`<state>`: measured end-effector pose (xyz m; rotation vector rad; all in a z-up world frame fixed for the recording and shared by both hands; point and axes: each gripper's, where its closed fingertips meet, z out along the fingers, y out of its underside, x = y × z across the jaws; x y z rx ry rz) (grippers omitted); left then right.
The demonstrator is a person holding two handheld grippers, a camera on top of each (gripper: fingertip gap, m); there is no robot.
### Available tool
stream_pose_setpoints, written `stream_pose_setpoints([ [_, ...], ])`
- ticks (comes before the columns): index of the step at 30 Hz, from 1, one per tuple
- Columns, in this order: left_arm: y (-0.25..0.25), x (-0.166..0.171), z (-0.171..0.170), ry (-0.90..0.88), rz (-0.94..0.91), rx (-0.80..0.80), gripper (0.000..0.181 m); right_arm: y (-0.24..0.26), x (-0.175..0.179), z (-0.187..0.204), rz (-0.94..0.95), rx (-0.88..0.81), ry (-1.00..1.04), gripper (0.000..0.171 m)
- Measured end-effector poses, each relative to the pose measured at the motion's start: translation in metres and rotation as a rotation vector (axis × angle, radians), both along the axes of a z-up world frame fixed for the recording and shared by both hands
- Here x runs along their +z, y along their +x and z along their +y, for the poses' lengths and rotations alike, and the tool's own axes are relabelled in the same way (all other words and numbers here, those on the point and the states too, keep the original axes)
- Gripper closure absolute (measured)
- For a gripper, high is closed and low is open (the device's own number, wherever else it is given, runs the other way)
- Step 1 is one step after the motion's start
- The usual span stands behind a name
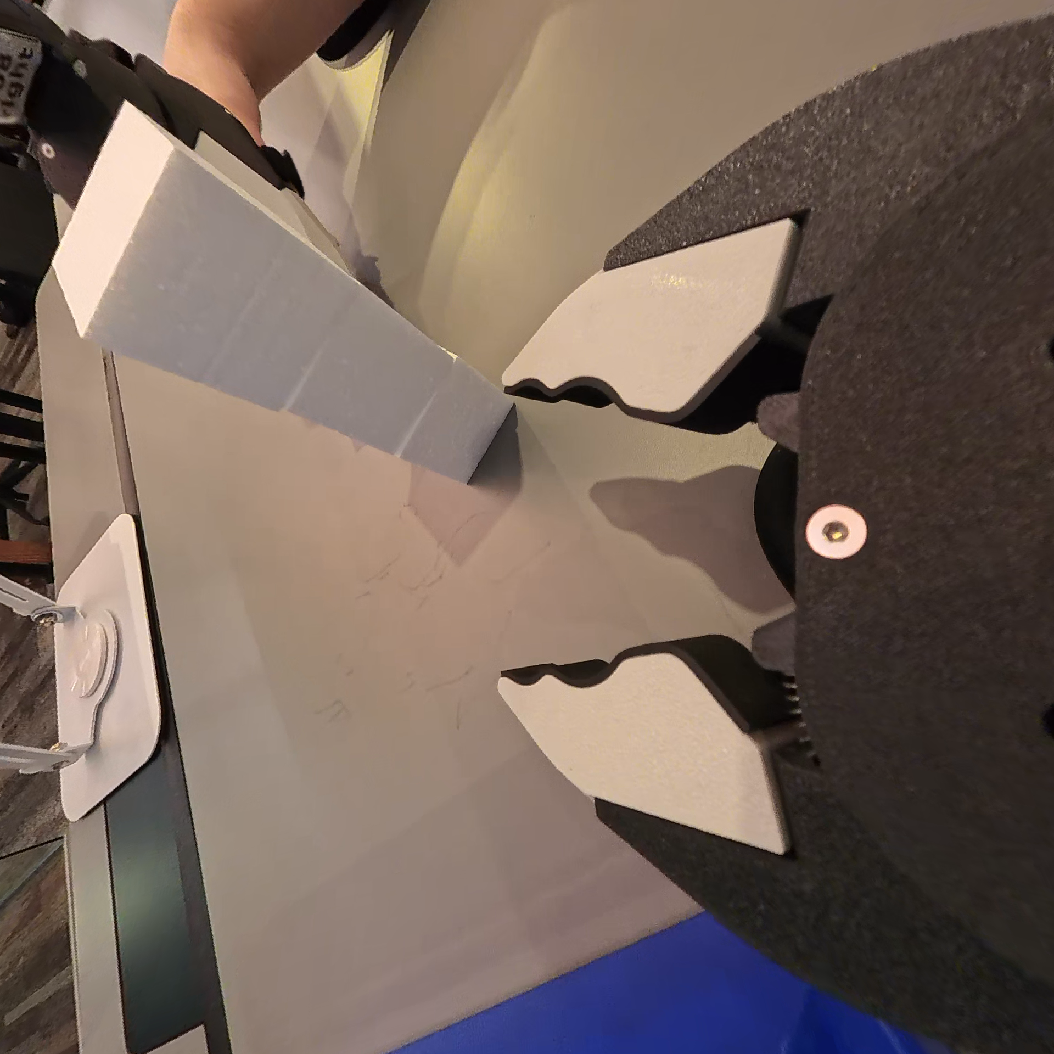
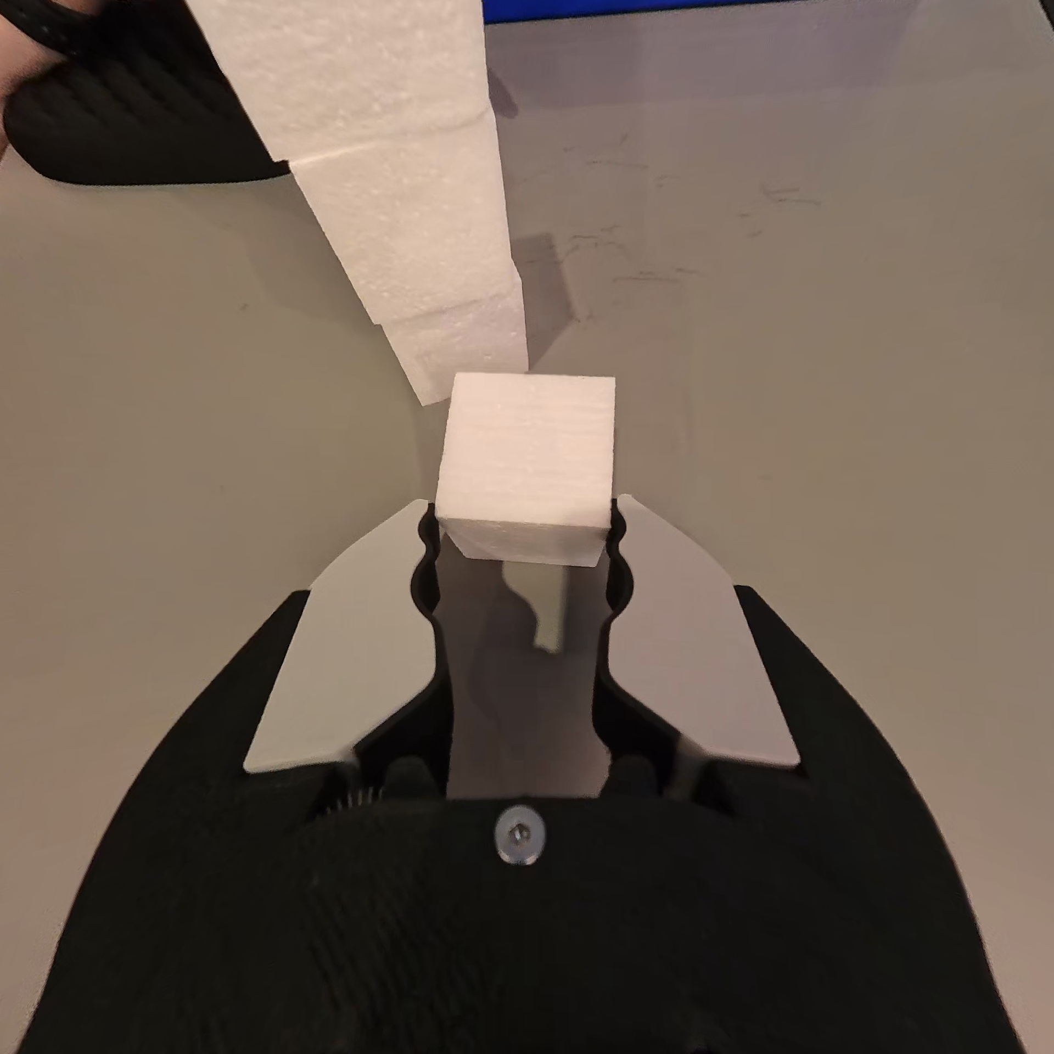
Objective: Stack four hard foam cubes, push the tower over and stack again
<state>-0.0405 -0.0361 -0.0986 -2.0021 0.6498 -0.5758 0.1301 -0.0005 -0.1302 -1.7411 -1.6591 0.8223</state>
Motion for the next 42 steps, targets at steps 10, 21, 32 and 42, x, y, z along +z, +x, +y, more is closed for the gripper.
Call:
stream_pose_setpoints([
  [10,0.001,0.000,0.001,0.001,0.023,0.000,0.093,0.002,0.153,0.001,0.399,-0.024,0.003,0.114],
  [21,0.002,0.000,0.001,0.008,0.033,-0.002,0.092,-0.061,0.171,-0.032,0.211,0.196,-0.015,0.114],
  [32,0.006,0.000,-0.001,0.010,0.049,-0.021,0.092,-0.071,0.153,-0.028,0.090,0.241,-0.027,0.114],
  [42,0.006,-0.003,-0.001,0.006,0.064,-0.021,0.092,-0.073,0.148,-0.027,0.099,0.241,-0.040,0.114],
])
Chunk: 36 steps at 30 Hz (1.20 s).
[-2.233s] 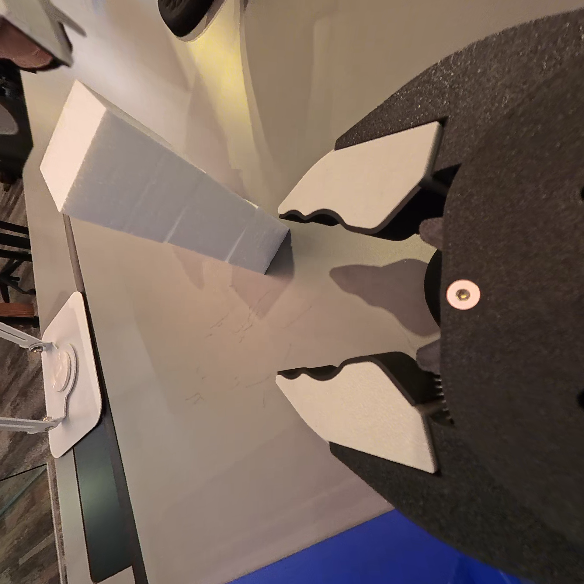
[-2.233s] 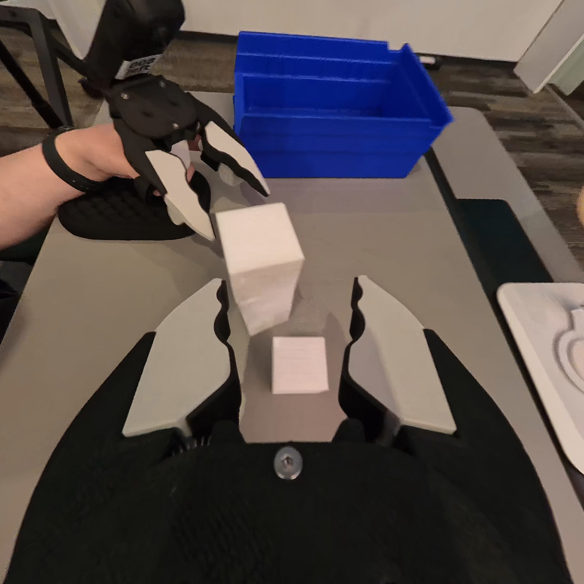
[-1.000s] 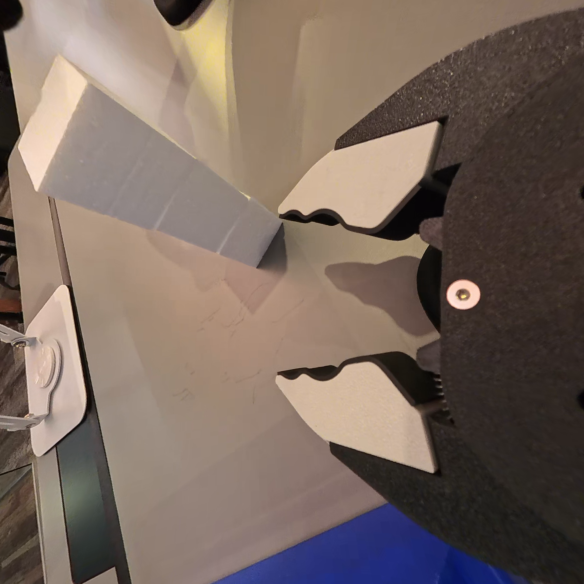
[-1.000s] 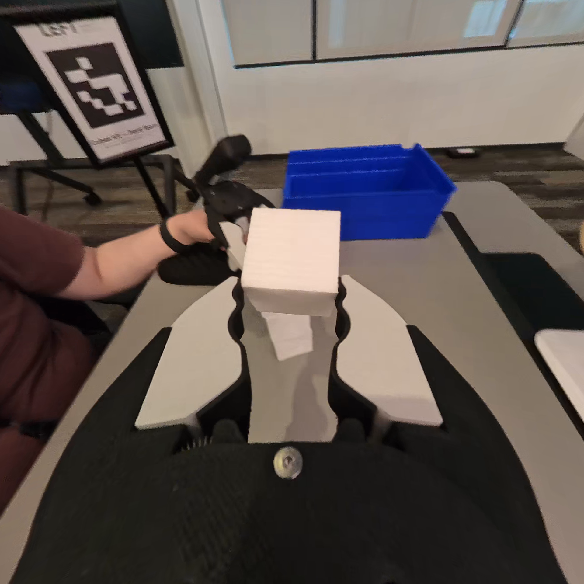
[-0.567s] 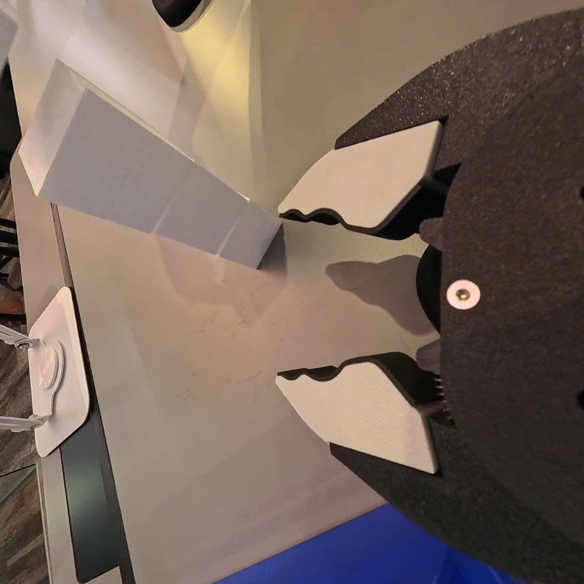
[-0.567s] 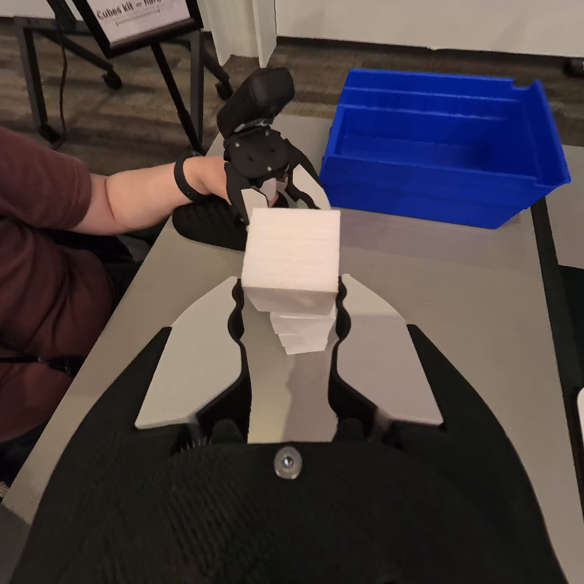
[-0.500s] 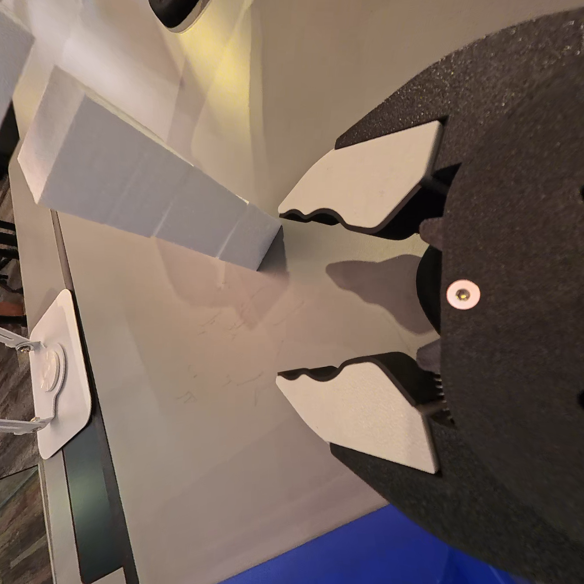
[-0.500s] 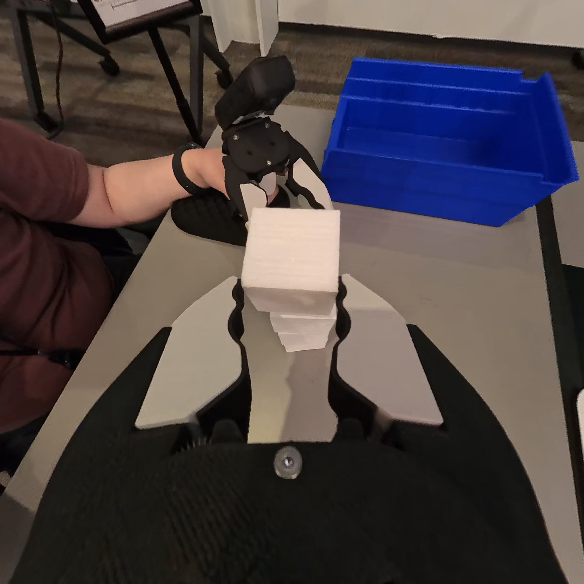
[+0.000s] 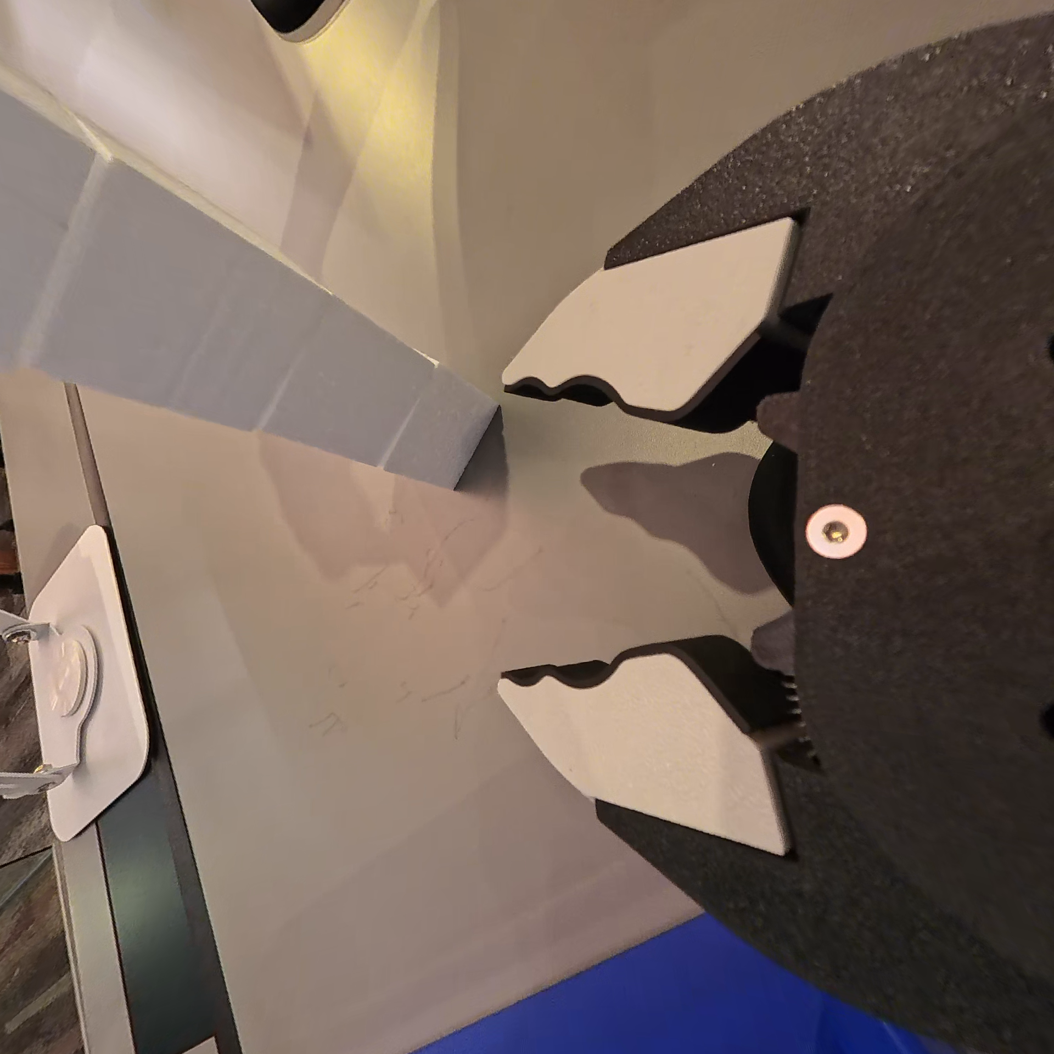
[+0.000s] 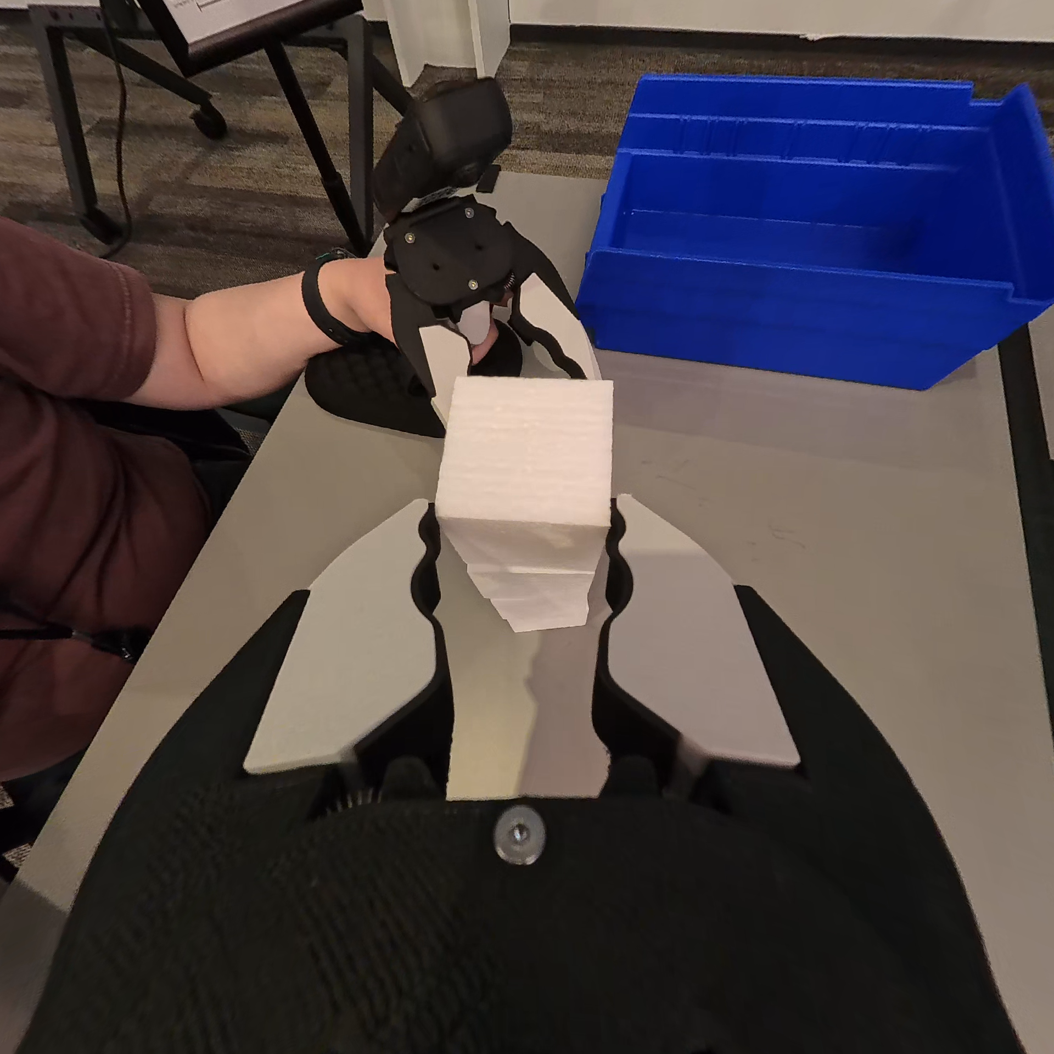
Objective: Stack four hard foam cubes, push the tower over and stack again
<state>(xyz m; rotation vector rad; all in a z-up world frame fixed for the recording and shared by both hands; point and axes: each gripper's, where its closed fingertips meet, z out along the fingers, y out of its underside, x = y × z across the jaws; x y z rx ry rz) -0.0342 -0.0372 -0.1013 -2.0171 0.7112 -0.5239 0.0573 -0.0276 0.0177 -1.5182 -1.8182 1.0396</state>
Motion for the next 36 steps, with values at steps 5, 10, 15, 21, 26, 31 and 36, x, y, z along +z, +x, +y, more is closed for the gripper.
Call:
stream_pose_setpoints([
  [5,0.000,0.000,0.000,-0.001,0.000,0.002,0.092,0.000,0.000,-0.001,0.006,0.009,0.002,0.113],
  [10,-0.001,0.001,0.000,0.000,-0.004,0.002,0.091,0.004,0.007,-0.005,0.045,0.021,0.025,0.103],
  [15,-0.002,0.002,0.000,0.004,-0.008,0.006,0.092,0.040,0.036,-0.007,0.174,-0.037,0.060,0.099],
  [21,0.000,0.001,0.003,0.005,-0.002,0.021,0.096,0.145,0.020,0.032,0.111,-0.373,0.181,0.109],
  [26,0.000,0.014,0.010,0.015,-0.037,0.119,0.096,0.217,0.025,0.061,0.099,-0.652,0.144,0.117],
  [31,-0.024,0.021,0.017,-0.009,-0.013,0.358,0.148,0.258,0.061,0.063,0.217,-0.790,0.158,0.142],
  [36,-0.038,0.020,0.010,-0.064,0.023,0.492,0.181,0.312,0.057,0.073,0.130,-0.986,0.200,0.163],
])
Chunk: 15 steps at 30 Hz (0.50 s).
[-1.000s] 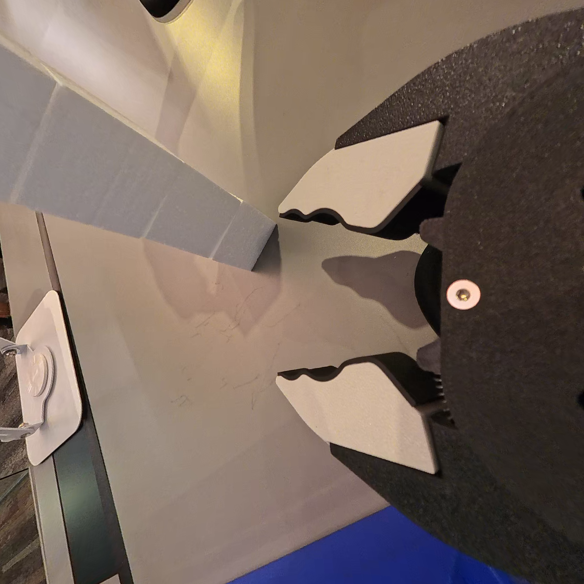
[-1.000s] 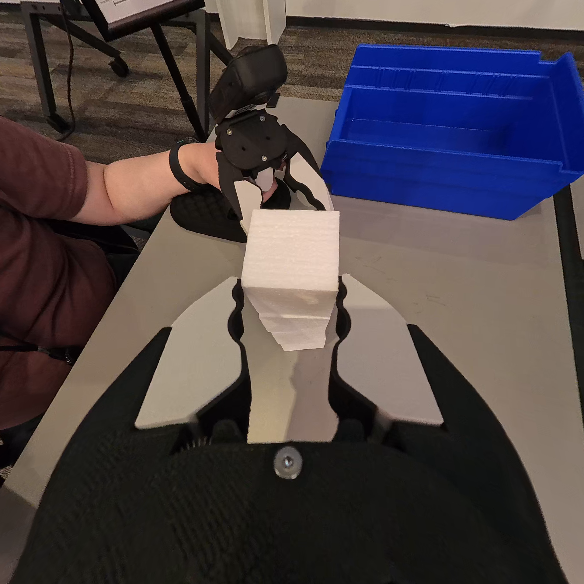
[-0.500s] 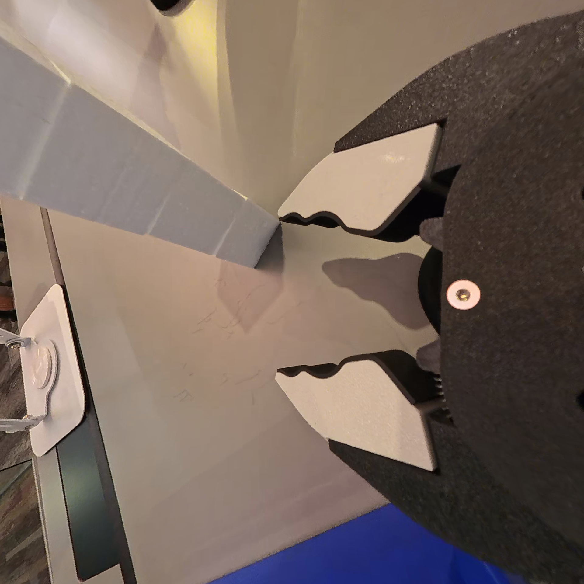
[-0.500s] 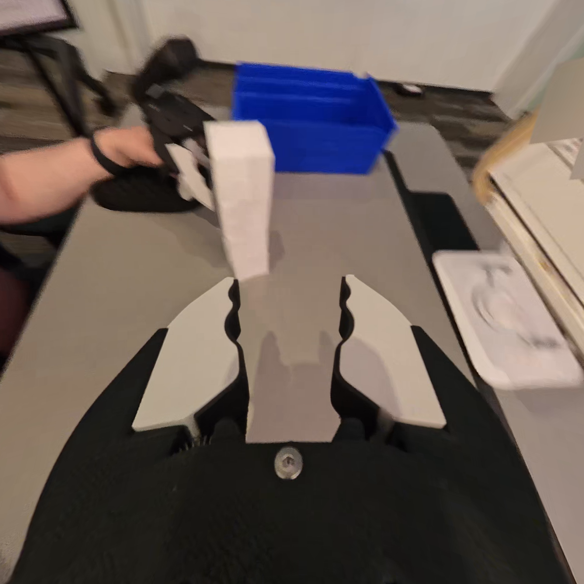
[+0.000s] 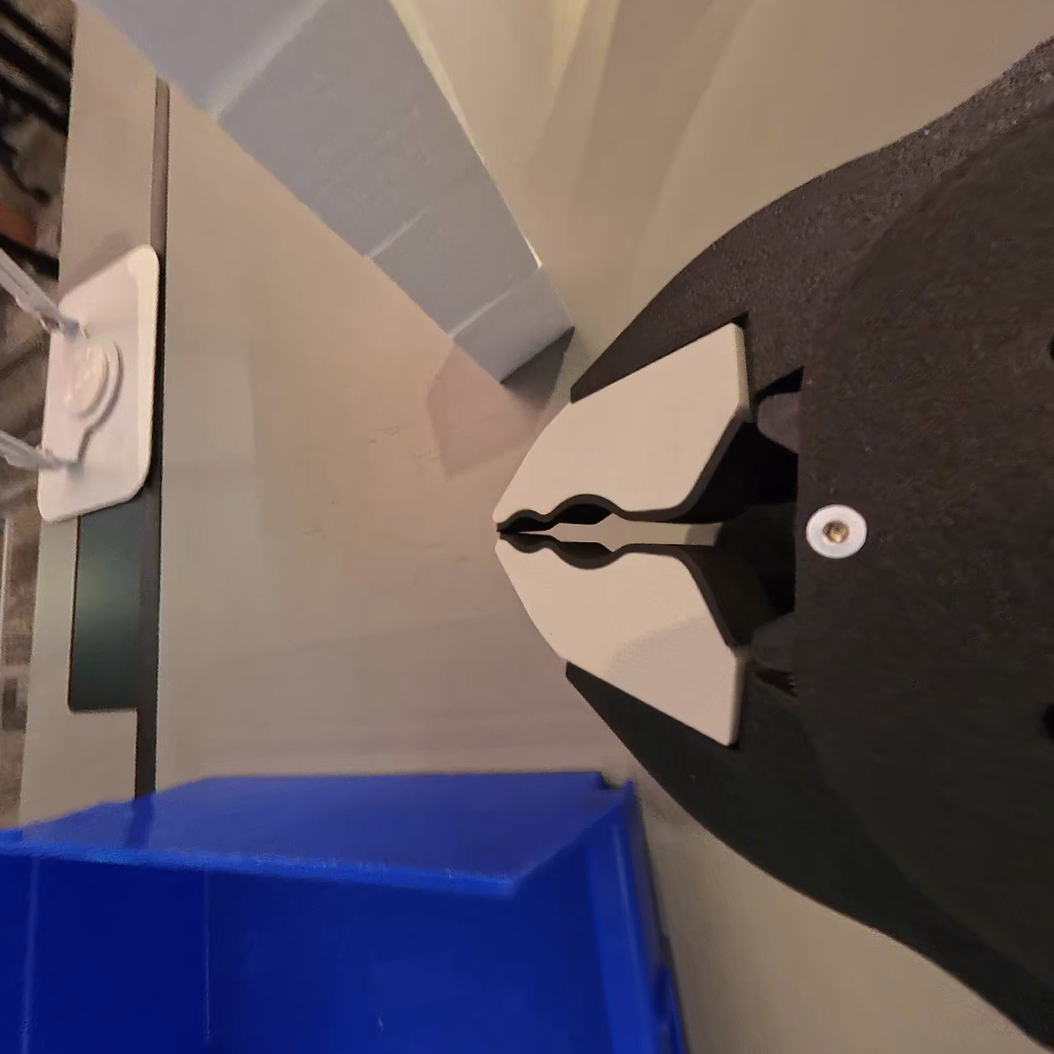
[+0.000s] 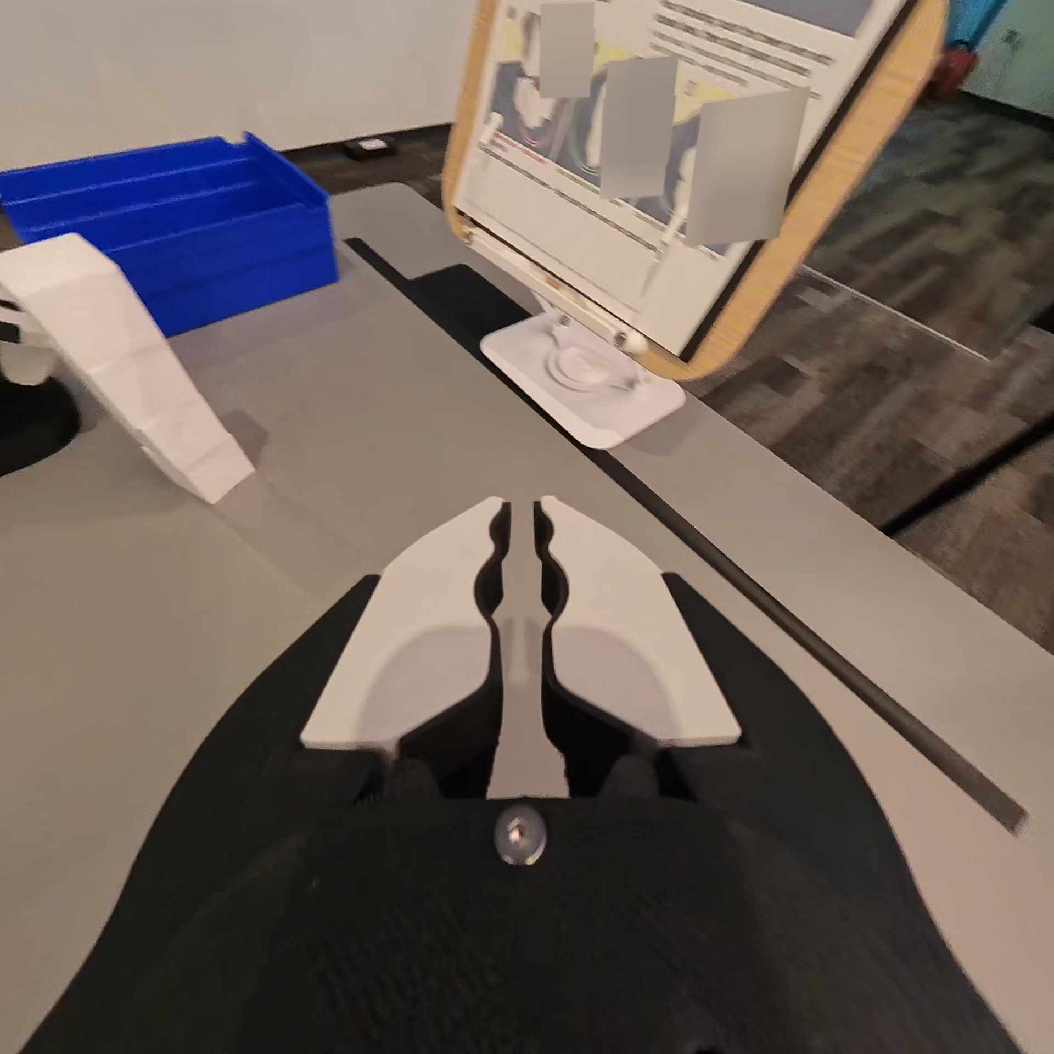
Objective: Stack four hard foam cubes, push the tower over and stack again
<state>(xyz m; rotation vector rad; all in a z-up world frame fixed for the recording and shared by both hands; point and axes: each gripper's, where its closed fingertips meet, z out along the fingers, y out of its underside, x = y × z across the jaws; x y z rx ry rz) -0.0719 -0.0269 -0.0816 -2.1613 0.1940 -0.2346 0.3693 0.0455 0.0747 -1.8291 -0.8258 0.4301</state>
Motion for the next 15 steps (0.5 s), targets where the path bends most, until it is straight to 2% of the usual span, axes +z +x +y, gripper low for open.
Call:
stream_pose_setpoints([
  [2,-0.014,0.007,-0.005,0.006,0.070,0.082,0.181,0.020,0.000,0.002,0.007,-0.069,-0.010,0.170],
  [4,-0.029,0.016,-0.009,0.022,0.117,0.172,0.181,0.041,-0.001,0.005,0.017,-0.136,-0.023,0.170],
  [7,-0.031,0.023,-0.009,0.018,0.120,0.218,0.181,0.069,-0.005,0.007,0.024,-0.216,-0.038,0.170],
  [11,0.002,0.018,0.005,-0.019,0.135,0.149,0.181,0.087,-0.011,0.005,0.036,-0.252,-0.068,0.170],
  [15,0.074,0.023,0.024,0.000,0.169,0.012,0.181,0.088,-0.014,0.005,0.037,-0.251,-0.080,0.170],
])
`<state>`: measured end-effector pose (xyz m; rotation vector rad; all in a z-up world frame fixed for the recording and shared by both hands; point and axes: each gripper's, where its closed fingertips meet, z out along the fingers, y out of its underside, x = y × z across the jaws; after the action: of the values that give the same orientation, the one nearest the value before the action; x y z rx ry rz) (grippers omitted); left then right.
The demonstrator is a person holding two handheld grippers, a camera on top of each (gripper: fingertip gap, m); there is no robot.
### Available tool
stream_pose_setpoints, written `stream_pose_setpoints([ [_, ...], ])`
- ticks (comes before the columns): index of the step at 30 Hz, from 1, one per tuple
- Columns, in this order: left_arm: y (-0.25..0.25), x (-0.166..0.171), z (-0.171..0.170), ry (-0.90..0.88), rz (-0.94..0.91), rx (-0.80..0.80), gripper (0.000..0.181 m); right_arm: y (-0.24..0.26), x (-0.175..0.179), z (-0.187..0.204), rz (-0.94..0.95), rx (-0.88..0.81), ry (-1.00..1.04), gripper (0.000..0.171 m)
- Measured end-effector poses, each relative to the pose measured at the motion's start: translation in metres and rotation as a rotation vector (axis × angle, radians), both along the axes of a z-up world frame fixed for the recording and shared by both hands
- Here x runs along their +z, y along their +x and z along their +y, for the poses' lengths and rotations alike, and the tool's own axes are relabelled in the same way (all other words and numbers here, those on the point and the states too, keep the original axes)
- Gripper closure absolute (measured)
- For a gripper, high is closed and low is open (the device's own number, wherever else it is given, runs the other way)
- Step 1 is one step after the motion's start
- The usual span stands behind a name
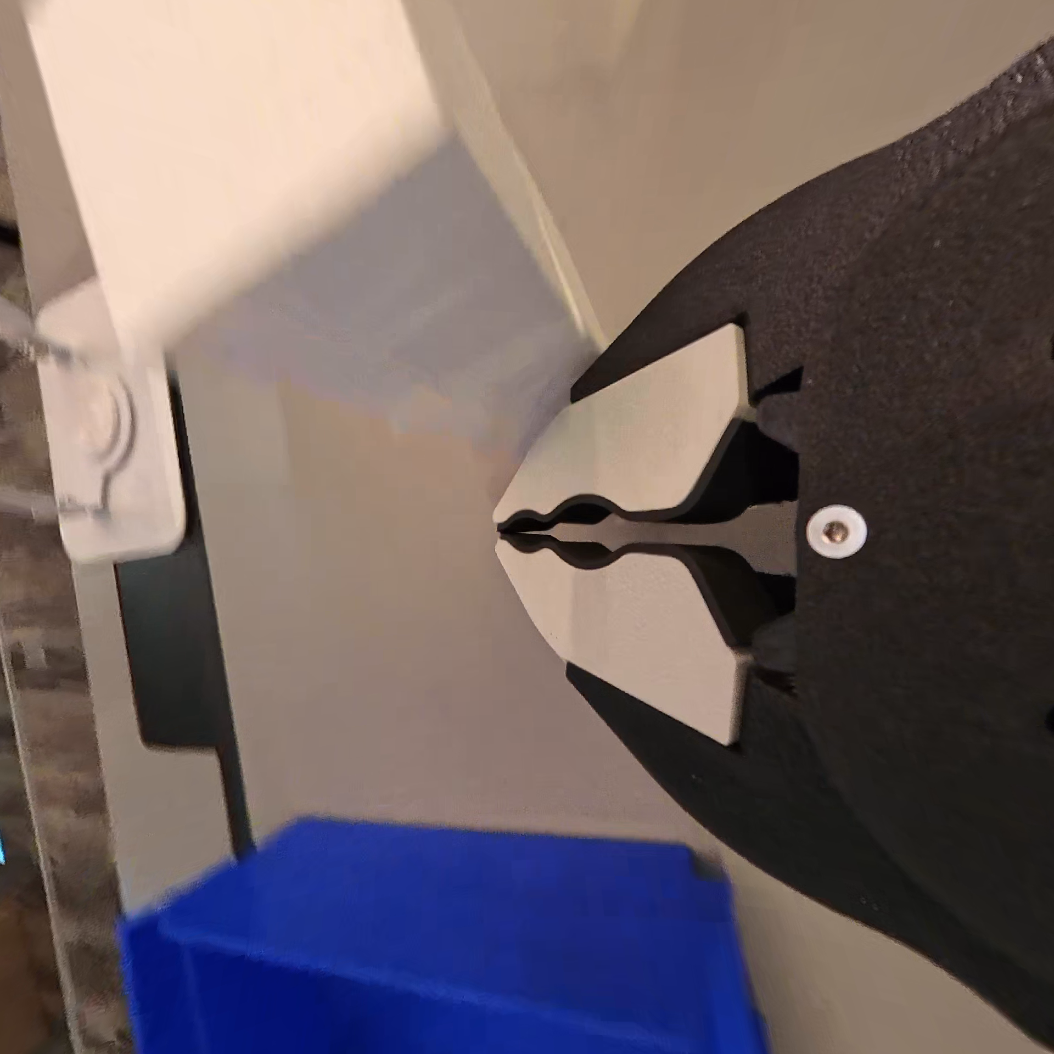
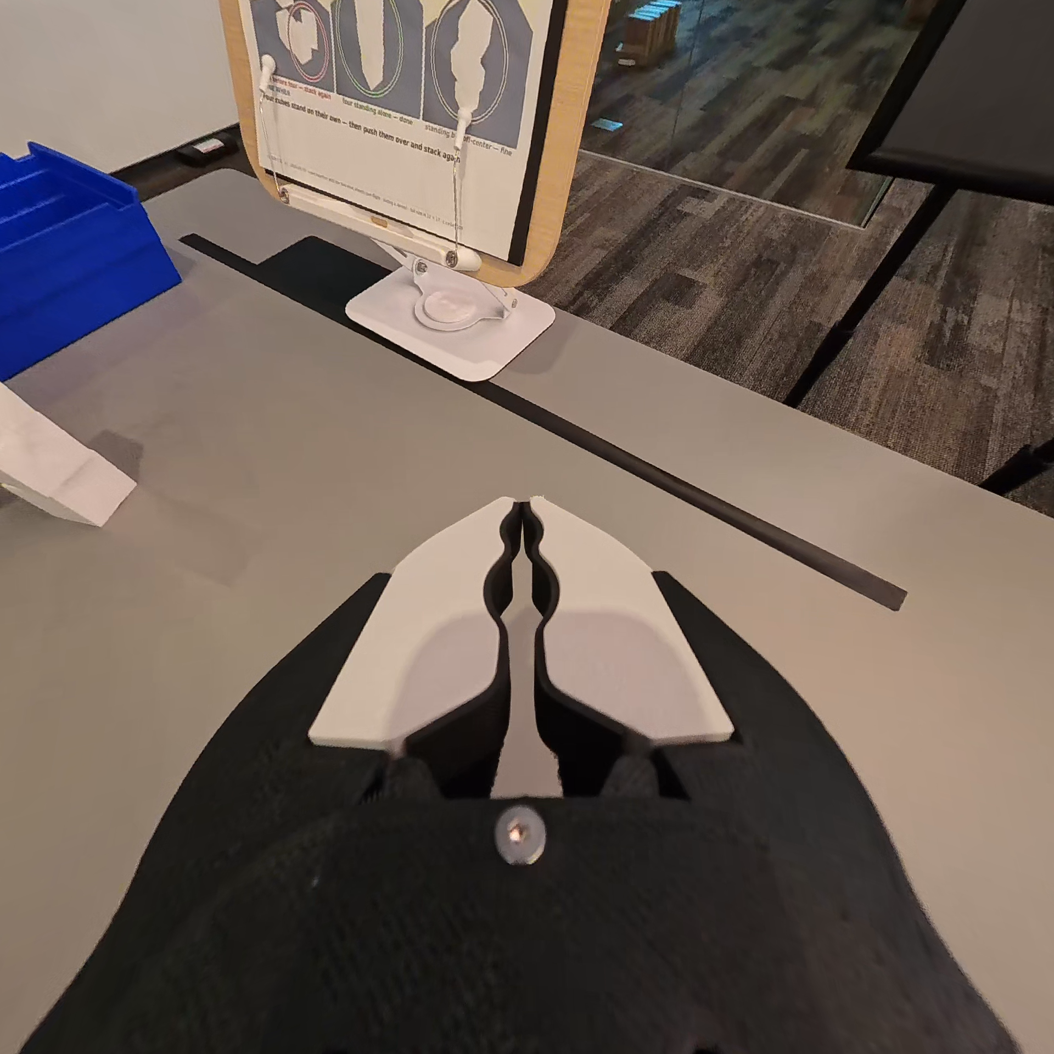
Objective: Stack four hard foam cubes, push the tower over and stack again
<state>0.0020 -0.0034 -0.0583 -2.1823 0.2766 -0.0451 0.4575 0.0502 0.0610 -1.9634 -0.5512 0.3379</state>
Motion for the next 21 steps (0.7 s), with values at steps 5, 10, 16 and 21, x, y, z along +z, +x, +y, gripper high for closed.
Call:
stream_pose_setpoints([
  [5,0.089,0.017,0.014,0.040,0.195,-0.179,0.181,-0.002,-0.004,0.002,-0.028,0.004,-0.011,0.170],
  [10,0.113,0.040,0.021,0.085,0.234,-0.227,0.181,0.004,-0.009,0.002,-0.046,-0.011,-0.027,0.170],
  [16,0.107,0.028,0.013,0.049,-0.024,-0.335,0.112,0.013,-0.010,0.003,-0.024,-0.022,-0.027,0.170],
  [21,0.102,0.002,0.005,0.061,-0.295,-0.442,0.092,0.010,-0.010,0.004,-0.017,-0.001,-0.020,0.170],
])
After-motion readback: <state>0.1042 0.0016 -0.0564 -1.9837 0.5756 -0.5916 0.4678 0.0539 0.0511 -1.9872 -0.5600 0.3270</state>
